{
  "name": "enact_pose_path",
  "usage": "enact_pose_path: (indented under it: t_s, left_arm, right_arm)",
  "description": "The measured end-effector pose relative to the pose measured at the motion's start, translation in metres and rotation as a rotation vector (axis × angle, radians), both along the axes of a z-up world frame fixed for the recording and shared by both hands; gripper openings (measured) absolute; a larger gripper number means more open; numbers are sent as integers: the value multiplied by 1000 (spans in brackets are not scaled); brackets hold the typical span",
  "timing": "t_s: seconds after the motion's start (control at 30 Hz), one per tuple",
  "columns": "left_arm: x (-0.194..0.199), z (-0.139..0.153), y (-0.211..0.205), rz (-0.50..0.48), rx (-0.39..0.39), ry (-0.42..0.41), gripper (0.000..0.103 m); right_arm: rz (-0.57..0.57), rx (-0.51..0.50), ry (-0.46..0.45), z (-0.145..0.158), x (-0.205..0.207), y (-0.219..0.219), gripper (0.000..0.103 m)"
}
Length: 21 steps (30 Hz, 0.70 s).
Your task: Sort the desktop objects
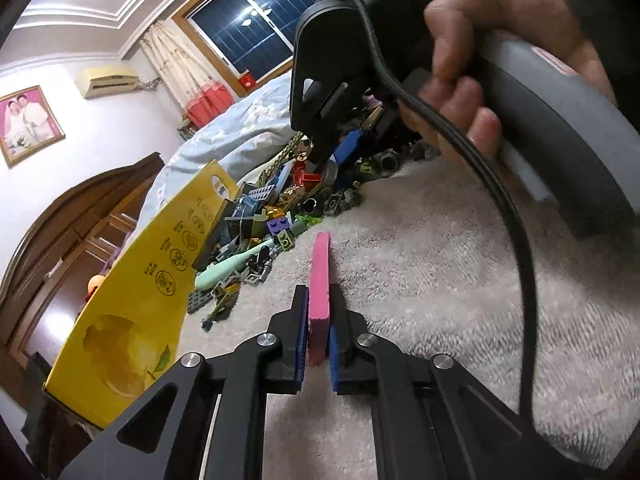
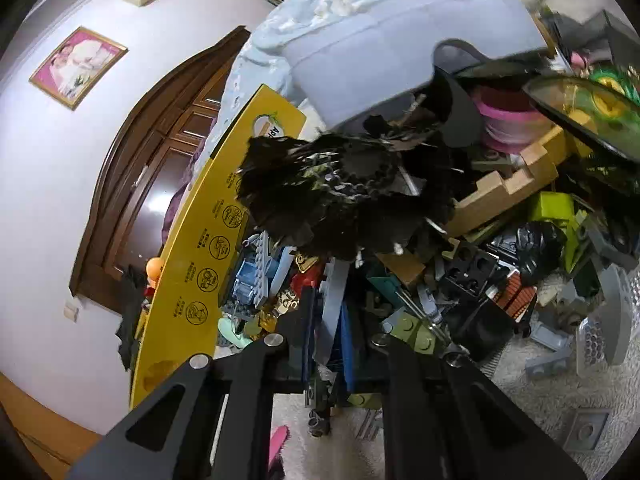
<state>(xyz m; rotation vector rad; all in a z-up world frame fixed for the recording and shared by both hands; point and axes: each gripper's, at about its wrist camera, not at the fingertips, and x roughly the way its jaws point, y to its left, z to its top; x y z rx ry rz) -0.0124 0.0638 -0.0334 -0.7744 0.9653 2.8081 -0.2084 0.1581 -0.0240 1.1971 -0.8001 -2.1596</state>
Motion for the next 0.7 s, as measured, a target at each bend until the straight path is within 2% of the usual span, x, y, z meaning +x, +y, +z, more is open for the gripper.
enact_pose_path:
  t_s: [0.17, 0.3, 0.5, 0.7]
  left_arm:
    - [-4, 1, -2, -8, 11, -23, 8]
    - [1, -1, -1, 6, 7, 5, 8]
    - [-4, -1, -1, 14, 11, -4, 8]
    - [-14, 0, 1, 107, -32, 8, 11]
  right_arm:
    - [16, 20, 33, 0, 2, -3, 10]
    - [37, -19, 23, -4, 1, 0, 10]
    - [41, -20, 21, -4, -1, -5, 10]
    - [48, -69, 32, -8, -3, -1, 10]
